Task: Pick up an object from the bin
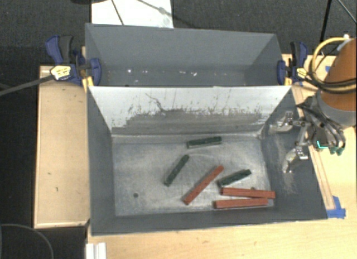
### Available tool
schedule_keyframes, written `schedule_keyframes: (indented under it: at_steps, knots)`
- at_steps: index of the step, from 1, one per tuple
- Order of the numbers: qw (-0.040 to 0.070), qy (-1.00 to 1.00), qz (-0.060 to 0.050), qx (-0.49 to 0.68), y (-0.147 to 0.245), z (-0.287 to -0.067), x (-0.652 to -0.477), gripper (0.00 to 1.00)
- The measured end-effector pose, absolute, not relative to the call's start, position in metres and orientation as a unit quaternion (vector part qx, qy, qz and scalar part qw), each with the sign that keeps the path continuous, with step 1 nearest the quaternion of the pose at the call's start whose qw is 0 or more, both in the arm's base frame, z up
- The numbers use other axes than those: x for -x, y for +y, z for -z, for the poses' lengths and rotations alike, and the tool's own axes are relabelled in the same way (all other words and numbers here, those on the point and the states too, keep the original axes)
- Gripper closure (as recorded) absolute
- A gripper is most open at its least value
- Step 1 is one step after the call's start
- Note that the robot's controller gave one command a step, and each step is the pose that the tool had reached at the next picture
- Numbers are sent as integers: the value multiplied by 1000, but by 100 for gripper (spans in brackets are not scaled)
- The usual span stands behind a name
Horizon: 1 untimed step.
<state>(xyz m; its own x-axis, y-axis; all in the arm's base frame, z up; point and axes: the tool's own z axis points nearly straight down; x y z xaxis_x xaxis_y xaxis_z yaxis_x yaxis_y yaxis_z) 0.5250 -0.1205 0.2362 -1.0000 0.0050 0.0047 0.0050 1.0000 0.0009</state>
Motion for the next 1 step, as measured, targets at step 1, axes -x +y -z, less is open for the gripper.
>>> schedule_keyframes:
  at_steps: [1]
  knots:
    - [-2, -1000, 0, 1, -120, -241, -527, 0]
